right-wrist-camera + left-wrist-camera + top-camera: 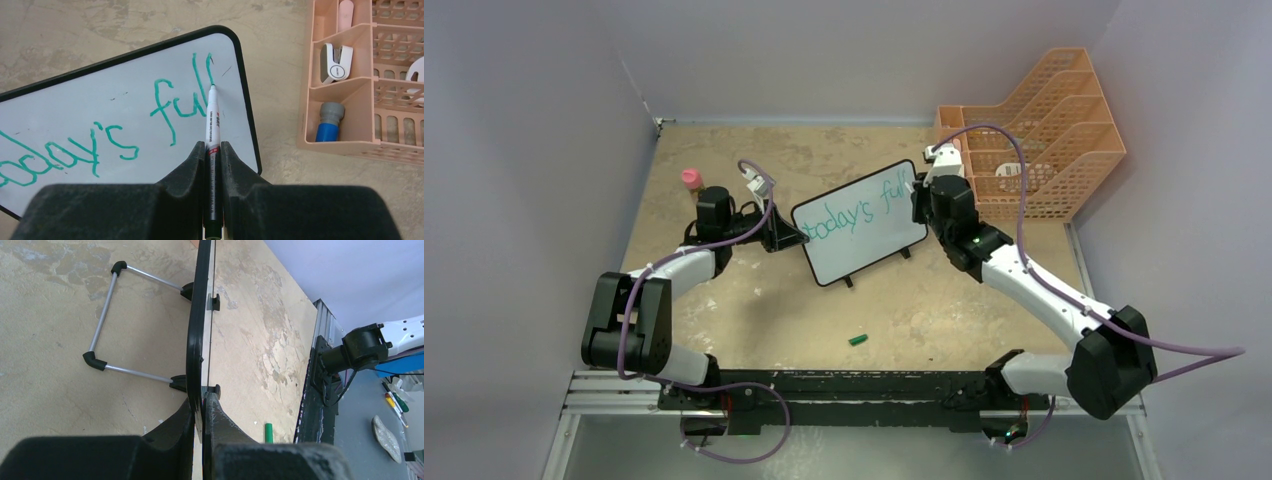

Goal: Write a sentence on the whiteboard

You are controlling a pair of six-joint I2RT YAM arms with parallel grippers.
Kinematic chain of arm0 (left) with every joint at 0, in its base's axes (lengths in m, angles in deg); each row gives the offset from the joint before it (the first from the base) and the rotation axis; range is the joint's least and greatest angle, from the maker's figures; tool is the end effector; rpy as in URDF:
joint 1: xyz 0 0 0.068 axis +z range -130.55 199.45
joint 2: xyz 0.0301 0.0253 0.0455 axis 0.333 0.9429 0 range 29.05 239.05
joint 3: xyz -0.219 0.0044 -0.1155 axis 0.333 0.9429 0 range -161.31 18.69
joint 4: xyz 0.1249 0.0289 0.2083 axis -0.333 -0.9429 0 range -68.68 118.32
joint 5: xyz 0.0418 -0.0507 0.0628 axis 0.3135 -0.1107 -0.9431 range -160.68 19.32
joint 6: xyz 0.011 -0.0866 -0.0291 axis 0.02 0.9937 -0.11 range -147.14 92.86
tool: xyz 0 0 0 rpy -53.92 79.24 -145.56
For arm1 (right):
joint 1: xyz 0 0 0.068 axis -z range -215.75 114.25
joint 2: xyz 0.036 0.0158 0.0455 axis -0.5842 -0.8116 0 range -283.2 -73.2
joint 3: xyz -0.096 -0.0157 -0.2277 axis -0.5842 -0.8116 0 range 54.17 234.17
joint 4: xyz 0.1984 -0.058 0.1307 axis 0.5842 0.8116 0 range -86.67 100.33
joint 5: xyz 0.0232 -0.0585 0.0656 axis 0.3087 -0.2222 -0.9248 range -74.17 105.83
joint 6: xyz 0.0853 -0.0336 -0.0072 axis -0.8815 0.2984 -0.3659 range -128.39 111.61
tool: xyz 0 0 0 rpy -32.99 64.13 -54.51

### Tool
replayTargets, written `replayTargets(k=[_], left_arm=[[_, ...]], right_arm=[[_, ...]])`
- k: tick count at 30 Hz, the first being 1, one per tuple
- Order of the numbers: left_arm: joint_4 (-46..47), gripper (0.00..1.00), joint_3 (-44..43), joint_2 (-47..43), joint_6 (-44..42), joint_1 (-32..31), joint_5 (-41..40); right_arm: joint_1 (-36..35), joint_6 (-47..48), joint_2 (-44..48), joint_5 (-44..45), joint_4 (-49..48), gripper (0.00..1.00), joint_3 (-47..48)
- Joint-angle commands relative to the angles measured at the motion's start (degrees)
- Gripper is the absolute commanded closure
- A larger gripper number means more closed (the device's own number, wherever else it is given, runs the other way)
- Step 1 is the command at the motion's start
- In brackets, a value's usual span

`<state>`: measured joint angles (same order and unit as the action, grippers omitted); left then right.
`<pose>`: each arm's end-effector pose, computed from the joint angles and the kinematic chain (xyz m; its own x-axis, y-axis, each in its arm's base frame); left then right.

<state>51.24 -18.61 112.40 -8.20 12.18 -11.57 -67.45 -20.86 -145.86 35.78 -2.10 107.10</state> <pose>0.2888 -0.1083 0.1824 -0.6437 -0.0857 -0.7605 0.6755 0.4033 -0.6173 0.2954 0.1493 0.2830 -0.2511 0.0835 -0.9643 -0.1623 0.9785 0.1269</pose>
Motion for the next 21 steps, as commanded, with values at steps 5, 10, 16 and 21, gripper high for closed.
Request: replayTargets(k=[5,10,16,21], left_arm=[[1.12,1.00,-1.46,-1.81,-1.45,0.06,-0.33],[1.08,1.00,-1.46,-1.88,-1.45,0.06,-0.39],[1.08,1.00,-1.46,-1.92,-1.36,0.06,-0.48],[0.90,1.00,-1.46,-2.05,-1.36,0.06,-0.66]], right_arm=[[0.28,-1.90,2.91,-0.43,0.92,1.00,-2.03],[0.33,-2.43,3.35,-0.32,1.38,1.00,-2.78],[0.33,-2.72,4.46,1.03,1.72,1.00,-3.00],[0.32,-2.48,7.20,4.16,0.89,1.00,-3.40]])
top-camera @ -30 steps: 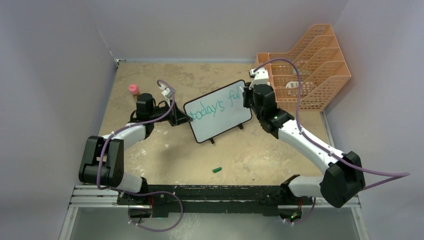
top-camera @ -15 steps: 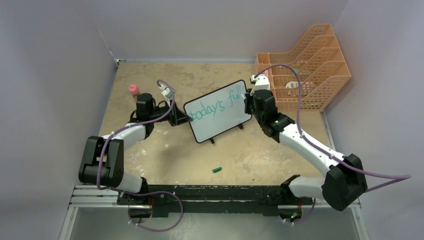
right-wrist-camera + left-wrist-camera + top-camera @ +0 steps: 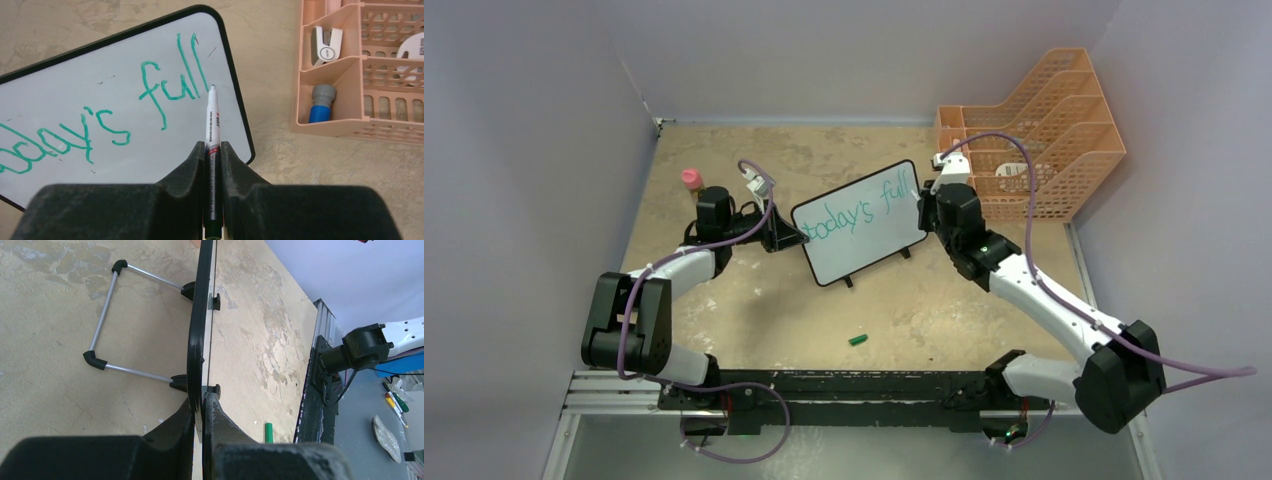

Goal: Write a sentence on the whiteboard

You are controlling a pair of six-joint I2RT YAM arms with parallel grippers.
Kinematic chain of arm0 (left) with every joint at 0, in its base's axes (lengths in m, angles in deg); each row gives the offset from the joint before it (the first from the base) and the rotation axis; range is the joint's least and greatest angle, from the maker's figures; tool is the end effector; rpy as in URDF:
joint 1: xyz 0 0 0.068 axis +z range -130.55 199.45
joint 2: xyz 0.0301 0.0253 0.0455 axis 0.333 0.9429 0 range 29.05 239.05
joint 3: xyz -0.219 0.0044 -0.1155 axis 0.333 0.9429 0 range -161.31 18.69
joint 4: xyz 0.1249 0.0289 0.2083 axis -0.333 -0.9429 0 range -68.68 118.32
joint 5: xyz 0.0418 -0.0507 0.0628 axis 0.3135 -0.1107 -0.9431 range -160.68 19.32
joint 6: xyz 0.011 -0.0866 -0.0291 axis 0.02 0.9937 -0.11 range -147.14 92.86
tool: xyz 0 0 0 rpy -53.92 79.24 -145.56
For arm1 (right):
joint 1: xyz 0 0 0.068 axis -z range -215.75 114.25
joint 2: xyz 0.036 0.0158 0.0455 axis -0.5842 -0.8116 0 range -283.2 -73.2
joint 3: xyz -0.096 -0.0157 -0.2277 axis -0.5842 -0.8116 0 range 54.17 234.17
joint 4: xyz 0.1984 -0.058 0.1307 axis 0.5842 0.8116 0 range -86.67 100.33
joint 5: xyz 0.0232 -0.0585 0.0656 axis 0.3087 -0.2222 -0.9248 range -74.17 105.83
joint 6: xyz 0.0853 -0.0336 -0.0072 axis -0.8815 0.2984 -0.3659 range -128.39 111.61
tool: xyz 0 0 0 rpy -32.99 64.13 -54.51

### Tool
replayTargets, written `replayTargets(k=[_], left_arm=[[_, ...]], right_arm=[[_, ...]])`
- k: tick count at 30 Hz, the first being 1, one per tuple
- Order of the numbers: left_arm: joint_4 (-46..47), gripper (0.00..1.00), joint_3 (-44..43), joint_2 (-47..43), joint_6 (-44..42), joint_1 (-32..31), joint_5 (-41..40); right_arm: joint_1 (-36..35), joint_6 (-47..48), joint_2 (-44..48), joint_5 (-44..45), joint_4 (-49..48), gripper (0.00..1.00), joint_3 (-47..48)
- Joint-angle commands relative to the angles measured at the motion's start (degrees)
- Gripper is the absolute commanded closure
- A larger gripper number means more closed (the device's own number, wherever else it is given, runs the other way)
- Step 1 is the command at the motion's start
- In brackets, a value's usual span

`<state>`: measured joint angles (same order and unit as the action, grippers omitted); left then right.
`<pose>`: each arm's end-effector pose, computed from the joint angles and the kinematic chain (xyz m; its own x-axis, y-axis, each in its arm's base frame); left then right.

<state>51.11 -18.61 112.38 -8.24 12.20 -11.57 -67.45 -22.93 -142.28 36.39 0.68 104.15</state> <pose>0.2887 -0.1082 0.1823 -0.6446 -0.0855 -0.7597 0.6746 0.4038 -0.6179 0.2826 0.1404 0.2753 -0.2848 0.1004 -0.9533 -0.1384 0.9798 0.1445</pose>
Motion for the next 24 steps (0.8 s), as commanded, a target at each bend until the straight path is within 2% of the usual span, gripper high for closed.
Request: replayTargets(k=[1,11,24], left_arm=[[1.03,1.00,-1.46,-2.13,-1.32,0.04,-0.72],[0.86,1.00,-1.55,-2.14,-1.32,0.04,-1.02],[0.94,1.00,-1.48,-2.12,-1.23,0.04,-1.13]], right_arm=[[0.31,-0.19,4.01,3.14,-1.72,1.00,-0.34],[-1.04,-3.10,8.32,-0.77,-0.34,1.00,-2.71],[-14.57,-8.21,8.50,3.56,-2.02,1.00,-6.62]])
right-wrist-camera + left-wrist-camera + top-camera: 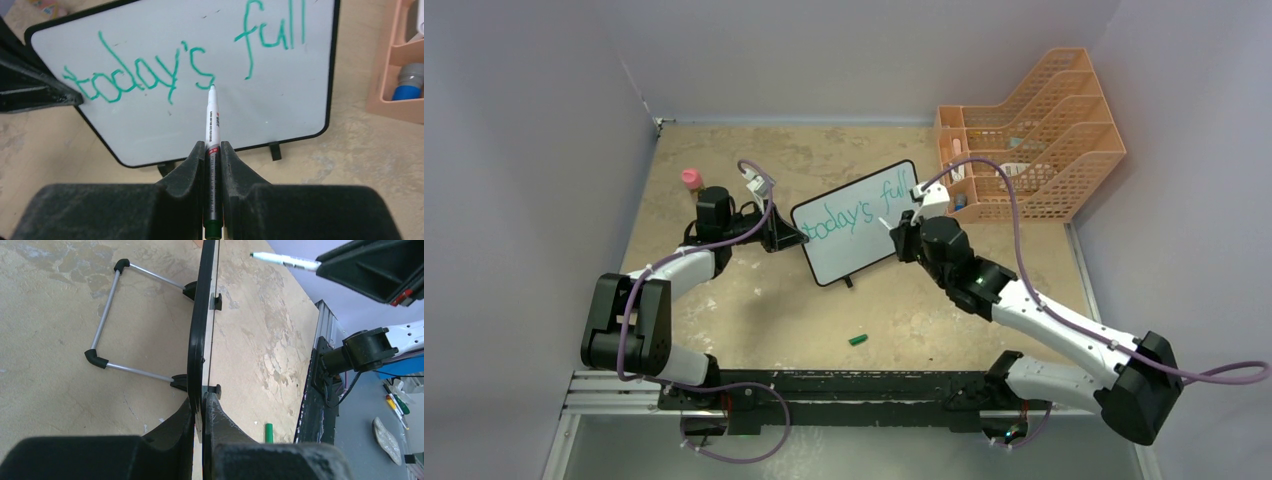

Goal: Write a sentence on the whiteboard

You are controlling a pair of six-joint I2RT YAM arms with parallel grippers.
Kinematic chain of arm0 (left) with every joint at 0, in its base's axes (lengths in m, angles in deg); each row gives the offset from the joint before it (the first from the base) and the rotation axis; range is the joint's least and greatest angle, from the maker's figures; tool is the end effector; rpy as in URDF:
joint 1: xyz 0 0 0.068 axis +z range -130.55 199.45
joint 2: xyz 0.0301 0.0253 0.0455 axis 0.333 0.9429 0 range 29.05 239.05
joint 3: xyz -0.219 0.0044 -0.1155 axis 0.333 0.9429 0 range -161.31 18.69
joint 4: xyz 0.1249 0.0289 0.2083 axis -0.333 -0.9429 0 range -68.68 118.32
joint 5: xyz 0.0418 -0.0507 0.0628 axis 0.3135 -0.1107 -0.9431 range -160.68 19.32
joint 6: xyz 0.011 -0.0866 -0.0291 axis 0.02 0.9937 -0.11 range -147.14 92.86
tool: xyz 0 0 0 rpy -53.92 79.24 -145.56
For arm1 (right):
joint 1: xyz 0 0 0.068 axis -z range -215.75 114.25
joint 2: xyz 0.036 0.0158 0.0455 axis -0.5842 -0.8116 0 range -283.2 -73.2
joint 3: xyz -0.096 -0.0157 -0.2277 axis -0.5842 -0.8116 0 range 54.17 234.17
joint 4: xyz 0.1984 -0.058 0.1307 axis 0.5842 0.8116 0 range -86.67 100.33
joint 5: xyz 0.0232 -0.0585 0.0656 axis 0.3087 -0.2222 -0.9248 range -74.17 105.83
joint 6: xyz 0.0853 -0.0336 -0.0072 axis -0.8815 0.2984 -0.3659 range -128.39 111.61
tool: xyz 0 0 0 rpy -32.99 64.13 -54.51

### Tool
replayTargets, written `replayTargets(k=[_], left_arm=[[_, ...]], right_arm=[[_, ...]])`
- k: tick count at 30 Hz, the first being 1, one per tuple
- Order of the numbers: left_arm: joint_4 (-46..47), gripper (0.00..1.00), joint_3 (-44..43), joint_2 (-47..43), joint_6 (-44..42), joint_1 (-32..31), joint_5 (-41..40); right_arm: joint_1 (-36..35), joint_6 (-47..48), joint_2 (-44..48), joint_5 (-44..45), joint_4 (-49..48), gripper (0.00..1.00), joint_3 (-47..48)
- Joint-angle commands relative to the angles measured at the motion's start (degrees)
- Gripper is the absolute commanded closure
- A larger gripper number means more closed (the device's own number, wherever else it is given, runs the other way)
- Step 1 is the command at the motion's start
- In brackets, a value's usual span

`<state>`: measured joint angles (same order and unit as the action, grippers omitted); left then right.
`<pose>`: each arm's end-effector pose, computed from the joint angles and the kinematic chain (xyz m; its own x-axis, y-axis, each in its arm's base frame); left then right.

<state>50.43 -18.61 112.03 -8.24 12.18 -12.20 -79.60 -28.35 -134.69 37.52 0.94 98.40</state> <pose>0.2884 -0.1078 0.1824 -0.6477 -0.0880 -0.7568 0.6675 0.4134 -0.6193 0.2278 0.1765 0.2739 -0.3058 0.1461 -0.9408 -0.2998 0.9231 0.2408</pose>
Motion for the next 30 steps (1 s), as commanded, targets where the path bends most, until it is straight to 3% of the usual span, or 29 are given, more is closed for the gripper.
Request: replayTargets(k=[1,14,30], left_arm=[[1.67,1.00,-1.46,-1.77,-1.23,0.06,-0.53],[2.32,1.00,-1.37,-1.61,-0.79,-0.03,-0.24],[2.68,1.00,-1.31,-1.68,-0.61,-0.34,-0.25]], right_arm=[[-3.29,-3.20,1.00,2.90,-2.39,1.00,-1.16],[-15.24,-6.81,-1.61,9.40,-4.77,1.00,-2.74],[-25.05,-7.99,-8.41,14.69,-9.53,1.00,-1.85]])
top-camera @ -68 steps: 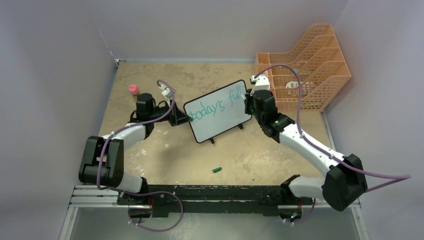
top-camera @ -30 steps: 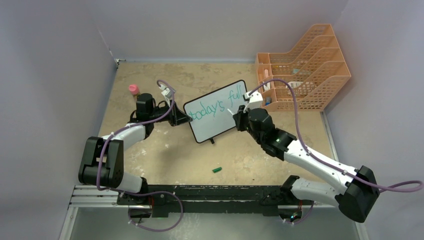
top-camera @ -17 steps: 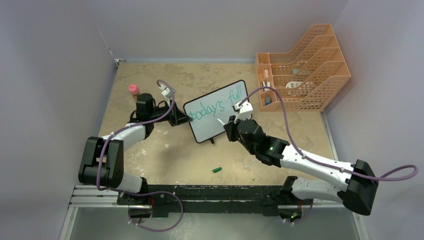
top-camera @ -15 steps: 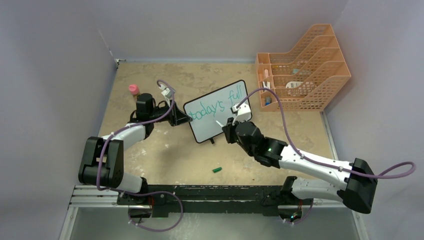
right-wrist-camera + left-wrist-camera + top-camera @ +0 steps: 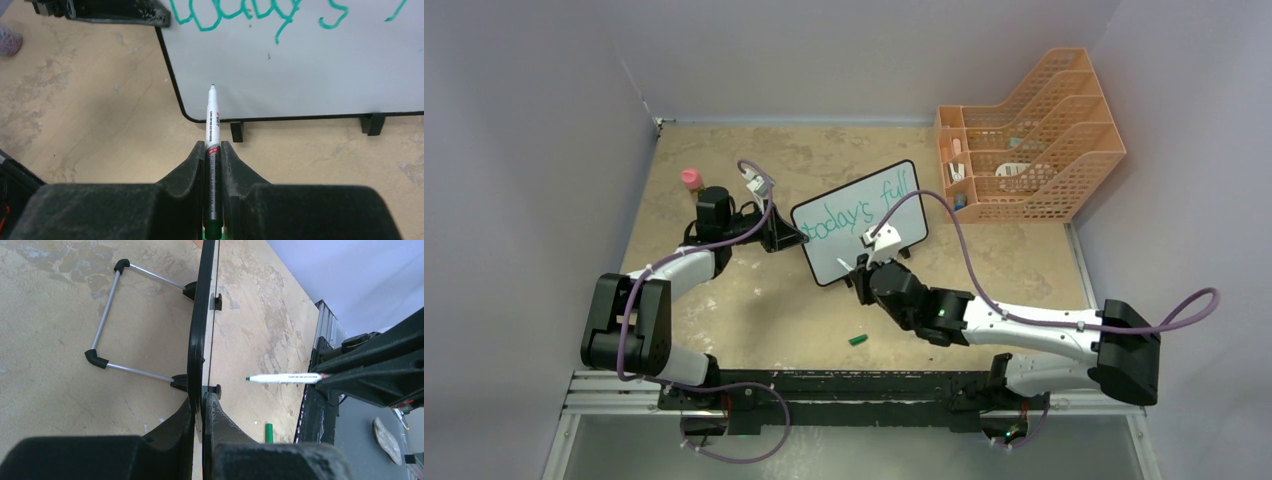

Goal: Write a sentence on the whiteboard

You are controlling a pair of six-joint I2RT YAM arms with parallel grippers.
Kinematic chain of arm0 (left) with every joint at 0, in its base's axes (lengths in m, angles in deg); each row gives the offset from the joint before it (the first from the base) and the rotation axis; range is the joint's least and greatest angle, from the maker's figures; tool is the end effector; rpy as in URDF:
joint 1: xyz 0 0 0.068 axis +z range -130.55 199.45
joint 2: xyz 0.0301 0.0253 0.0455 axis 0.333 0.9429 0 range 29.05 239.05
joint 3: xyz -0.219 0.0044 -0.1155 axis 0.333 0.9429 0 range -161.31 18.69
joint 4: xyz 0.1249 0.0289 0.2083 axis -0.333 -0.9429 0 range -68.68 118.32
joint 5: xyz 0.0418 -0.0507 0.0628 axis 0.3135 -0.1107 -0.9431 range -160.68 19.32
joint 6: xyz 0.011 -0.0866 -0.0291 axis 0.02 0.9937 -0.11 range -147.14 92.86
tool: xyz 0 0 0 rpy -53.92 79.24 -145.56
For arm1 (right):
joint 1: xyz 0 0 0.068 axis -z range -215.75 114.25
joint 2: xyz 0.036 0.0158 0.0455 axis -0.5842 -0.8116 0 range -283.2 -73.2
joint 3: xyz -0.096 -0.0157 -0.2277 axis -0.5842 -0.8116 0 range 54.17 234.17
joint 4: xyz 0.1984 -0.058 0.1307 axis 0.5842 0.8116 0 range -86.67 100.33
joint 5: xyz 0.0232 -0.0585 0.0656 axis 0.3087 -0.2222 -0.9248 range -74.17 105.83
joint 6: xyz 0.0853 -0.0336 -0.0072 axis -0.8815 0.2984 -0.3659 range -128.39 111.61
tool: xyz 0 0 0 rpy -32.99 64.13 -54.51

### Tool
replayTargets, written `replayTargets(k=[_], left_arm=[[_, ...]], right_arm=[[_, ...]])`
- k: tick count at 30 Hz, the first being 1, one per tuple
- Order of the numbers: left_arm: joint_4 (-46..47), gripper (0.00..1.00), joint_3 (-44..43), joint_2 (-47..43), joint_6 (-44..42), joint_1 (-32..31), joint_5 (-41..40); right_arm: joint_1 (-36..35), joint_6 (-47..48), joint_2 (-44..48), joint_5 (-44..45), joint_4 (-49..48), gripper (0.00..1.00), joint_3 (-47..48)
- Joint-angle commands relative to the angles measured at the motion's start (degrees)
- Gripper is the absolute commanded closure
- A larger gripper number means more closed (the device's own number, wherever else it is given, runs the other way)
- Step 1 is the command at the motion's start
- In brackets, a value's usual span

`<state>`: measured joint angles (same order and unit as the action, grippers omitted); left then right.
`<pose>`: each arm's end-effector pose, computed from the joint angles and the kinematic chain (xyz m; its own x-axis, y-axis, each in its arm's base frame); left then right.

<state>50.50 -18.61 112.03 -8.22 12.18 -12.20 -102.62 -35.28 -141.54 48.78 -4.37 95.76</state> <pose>0.2885 -0.1078 0.1825 -0.6470 -0.0882 -0.7574 0.6680 0.4133 -0.6188 0.1581 0.2557 0.2393 -0.3720 0.0952 -0.9233 -0.4502 0.8514 0.2691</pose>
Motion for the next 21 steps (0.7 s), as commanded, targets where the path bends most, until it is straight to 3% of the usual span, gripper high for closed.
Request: replayTargets(k=[1,21], left_arm=[[2.61,1.00,-1.36,-1.76,-0.64,-0.37,-0.25],[2.79,1.00,-1.37,-1.69,-0.55,-0.47,-0.22]], right_arm=[[-2.50,-1.14,-2.22,3.85,-4.46,1.00,1.11],[-5.90,-5.50,-11.53,12.12,-0.76,1.00,7.67]])
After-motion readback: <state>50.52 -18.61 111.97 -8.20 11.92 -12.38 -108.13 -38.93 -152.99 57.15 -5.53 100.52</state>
